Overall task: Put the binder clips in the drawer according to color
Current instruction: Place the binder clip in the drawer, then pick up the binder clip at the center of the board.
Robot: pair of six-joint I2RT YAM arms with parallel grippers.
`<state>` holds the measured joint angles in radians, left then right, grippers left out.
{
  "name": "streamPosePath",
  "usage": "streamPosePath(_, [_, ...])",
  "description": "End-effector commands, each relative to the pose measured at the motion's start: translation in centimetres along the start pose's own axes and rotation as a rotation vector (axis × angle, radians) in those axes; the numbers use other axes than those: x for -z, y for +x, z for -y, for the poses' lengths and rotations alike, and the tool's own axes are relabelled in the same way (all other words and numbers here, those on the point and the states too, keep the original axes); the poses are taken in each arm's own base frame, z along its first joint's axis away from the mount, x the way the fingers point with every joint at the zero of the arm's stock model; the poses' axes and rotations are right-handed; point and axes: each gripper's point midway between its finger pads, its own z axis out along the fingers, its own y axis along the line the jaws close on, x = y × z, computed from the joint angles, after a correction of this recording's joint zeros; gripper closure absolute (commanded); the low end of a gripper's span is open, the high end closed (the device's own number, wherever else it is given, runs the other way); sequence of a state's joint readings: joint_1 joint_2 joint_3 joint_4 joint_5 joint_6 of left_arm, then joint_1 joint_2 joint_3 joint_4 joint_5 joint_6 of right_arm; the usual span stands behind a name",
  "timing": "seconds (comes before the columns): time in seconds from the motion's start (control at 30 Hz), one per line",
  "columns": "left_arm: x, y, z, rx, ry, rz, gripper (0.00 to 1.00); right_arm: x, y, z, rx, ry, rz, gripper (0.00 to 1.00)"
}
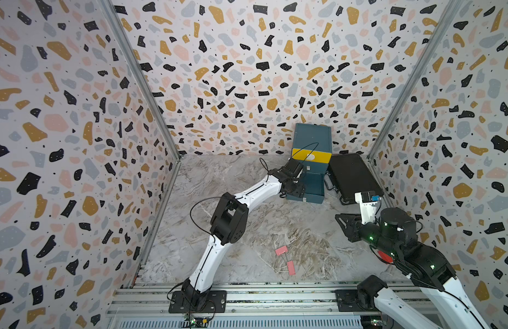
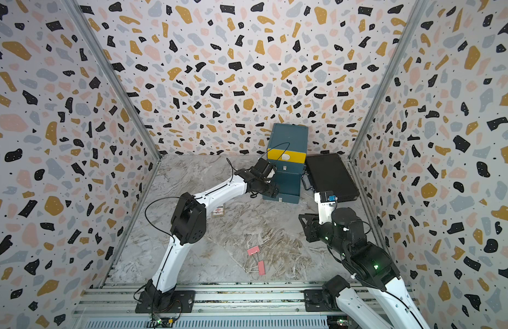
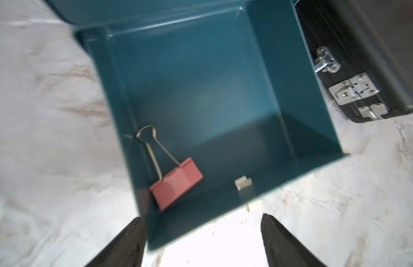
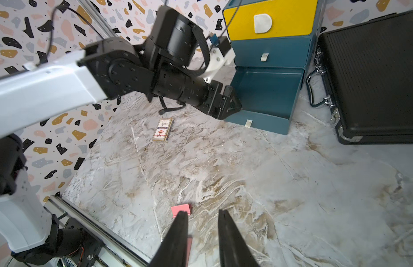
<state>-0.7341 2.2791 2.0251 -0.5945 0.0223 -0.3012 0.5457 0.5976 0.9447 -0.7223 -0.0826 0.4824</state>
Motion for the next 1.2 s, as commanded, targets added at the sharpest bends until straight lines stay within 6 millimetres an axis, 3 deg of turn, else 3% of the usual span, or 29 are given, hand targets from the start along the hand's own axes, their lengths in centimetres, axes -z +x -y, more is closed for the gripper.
streamPosePath(0.0, [5.9,-2.9,-0.3,0.086,-0.040,0.129,0.20,0.0,0.9,-0.3,-0.005,-0.022,-0.030,0.70])
streamPosePath(0.1, [7.9,0.3,-1.5,0.228,-0.091,0.066,0.23,-0.2,1.5,-0.2,-0.003,-0.017,-0.077,0.66])
streamPosePath(0.23, [9.7,7.3,-2.0,0.393,-0.135,-0.088,0.21,0.1,1.8,-0.6,0.007,-0.041,-0.093,0.60])
streamPosePath(0.43, [12.2,15.8,0.5,0.586,-0.139,-0.117,0.15,0.7,2.4,-3.2,0.080,-0.192,-0.133,0.55])
streamPosePath(0.57, [12.7,20.2,1.5,0.732,-0.174,-0.162,0.15,1.5,2.4,-4.6,0.098,-0.268,-0.141,0.55])
streamPosePath(0.63, [13.4,21.7,1.5,0.805,-0.236,-0.165,0.13,1.7,2.4,-4.8,0.092,-0.278,-0.136,0.55])
streamPosePath(0.77, [14.3,22.8,1.7,0.846,-0.356,-0.184,0.02,2.0,2.4,-4.9,0.076,-0.286,-0.132,0.56])
streamPosePath(0.97, [11.2,25.8,3.3,0.919,-0.406,-0.340,0.03,2.3,2.4,-4.8,0.062,-0.285,-0.119,0.56])
streamPosePath(1.17, [9.2,25.2,4.3,0.980,-0.385,-0.325,0.04,2.2,2.9,-4.6,0.056,-0.280,-0.129,0.57])
